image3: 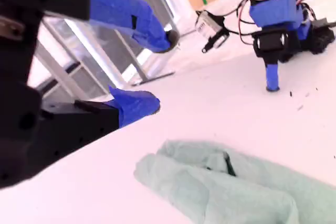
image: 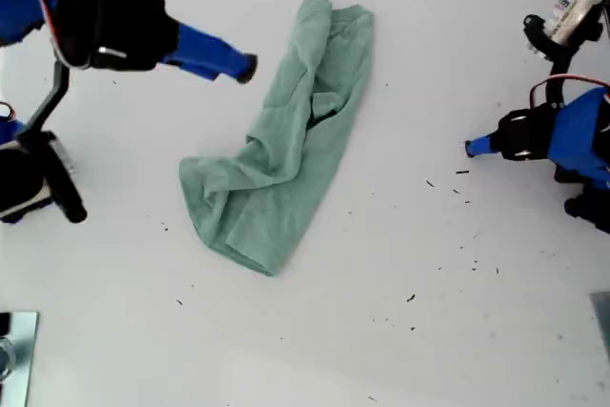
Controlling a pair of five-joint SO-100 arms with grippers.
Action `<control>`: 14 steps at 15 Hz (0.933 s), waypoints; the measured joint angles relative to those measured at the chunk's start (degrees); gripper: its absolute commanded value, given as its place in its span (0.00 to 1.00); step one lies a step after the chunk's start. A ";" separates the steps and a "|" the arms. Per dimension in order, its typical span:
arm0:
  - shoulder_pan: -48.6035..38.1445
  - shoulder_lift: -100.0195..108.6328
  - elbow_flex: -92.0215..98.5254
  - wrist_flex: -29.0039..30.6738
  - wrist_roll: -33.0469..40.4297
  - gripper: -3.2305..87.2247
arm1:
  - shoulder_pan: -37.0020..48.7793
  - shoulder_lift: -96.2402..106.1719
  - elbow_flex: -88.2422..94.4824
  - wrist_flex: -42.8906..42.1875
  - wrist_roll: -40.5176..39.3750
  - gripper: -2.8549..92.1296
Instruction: Fold t shirt
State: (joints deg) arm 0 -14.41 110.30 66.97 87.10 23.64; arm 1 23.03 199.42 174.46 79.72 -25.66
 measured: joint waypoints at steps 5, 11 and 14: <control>1.32 46.14 76.38 -19.34 -20.21 0.03 | 0.00 0.00 0.00 0.00 0.00 0.05; 13.01 71.54 116.89 -35.60 -34.54 0.03 | 0.00 0.00 0.09 0.00 0.18 0.05; 11.07 71.28 116.46 -35.51 -33.05 0.03 | -0.09 0.00 0.09 0.00 0.97 0.05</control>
State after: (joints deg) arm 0 -3.34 181.58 183.43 51.59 -9.40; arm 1 22.94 199.42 174.55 79.72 -24.70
